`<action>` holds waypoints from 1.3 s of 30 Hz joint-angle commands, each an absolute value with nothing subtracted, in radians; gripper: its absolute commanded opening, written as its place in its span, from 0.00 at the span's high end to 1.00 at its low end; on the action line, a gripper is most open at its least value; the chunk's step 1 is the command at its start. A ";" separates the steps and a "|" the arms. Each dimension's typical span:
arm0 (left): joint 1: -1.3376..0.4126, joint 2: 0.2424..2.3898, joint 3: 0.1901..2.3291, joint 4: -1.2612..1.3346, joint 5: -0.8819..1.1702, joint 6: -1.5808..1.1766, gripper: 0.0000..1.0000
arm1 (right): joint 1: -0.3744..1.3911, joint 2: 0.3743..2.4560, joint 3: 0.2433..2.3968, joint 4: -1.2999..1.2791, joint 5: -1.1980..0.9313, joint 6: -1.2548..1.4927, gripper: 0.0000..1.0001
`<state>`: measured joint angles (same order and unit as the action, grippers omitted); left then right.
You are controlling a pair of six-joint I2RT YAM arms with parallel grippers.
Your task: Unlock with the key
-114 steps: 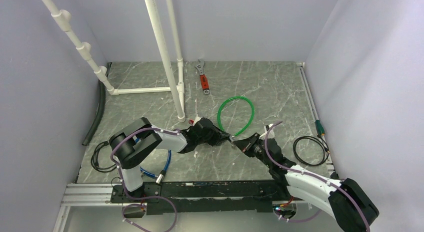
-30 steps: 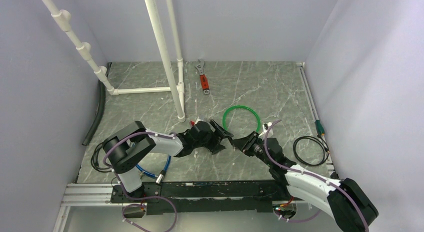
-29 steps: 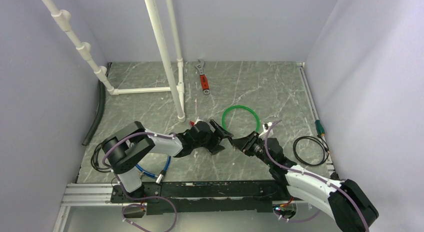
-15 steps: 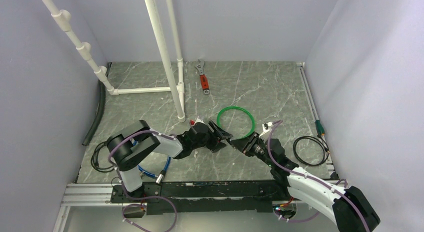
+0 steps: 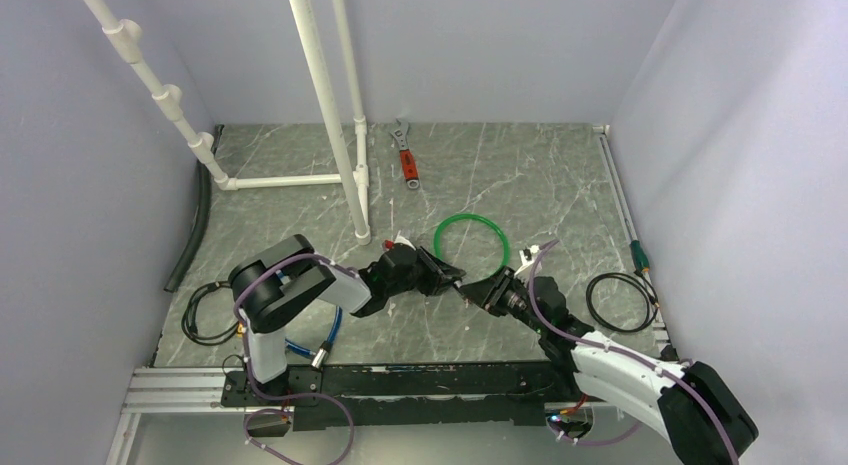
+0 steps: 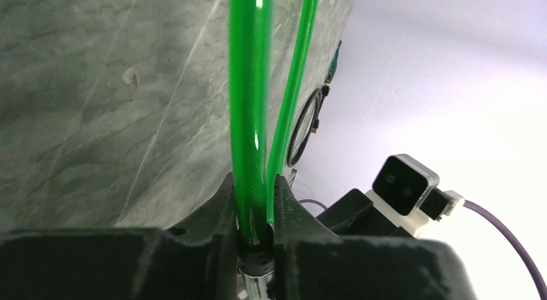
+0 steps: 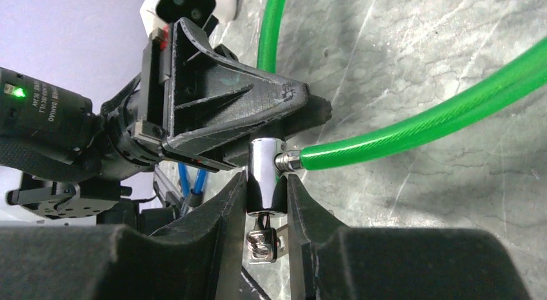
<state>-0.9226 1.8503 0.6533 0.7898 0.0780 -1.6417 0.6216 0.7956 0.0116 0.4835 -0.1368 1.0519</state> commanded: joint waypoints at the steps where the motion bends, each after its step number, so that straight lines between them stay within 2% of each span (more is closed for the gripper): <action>1: -0.917 1.888 0.689 0.842 0.115 -1.648 1.00 | 0.624 0.834 -0.066 0.652 -0.163 1.045 1.00; 5: -0.914 1.902 0.696 0.871 0.135 -1.649 1.00 | 0.624 0.841 -0.047 0.639 -0.182 1.033 1.00; 6: -0.914 1.896 0.695 0.862 0.134 -1.647 1.00 | 0.624 0.827 -0.038 0.617 -0.184 1.023 0.93; 8: -0.914 1.877 0.689 0.845 0.129 -1.639 1.00 | 0.623 0.779 -0.021 0.548 -0.189 1.003 0.61; 10: -0.913 1.846 0.677 0.830 0.122 -1.620 1.00 | 0.623 0.710 -0.009 0.455 -0.182 0.975 0.38; 12: -0.912 1.809 0.666 0.805 0.107 -1.598 1.00 | 0.622 0.642 -0.009 0.377 -0.180 0.956 0.27; 14: -0.913 1.765 0.652 0.783 0.088 -1.578 1.00 | 0.621 0.587 -0.009 0.326 -0.195 0.946 0.22; 18: -0.913 1.719 0.616 0.843 0.059 -1.530 1.00 | 0.619 0.530 -0.017 0.297 -0.256 0.956 0.20; 26: -0.912 1.634 0.544 1.064 0.045 -1.347 1.00 | 0.619 0.440 -0.015 0.353 -0.402 0.948 0.28; 34: -0.948 1.355 0.561 0.846 0.003 -1.063 1.00 | 0.619 0.394 0.100 0.211 -0.411 0.883 0.29; 39: -0.975 1.205 0.589 0.717 -0.068 -0.934 1.00 | 0.619 0.427 0.081 0.336 -0.466 0.918 0.34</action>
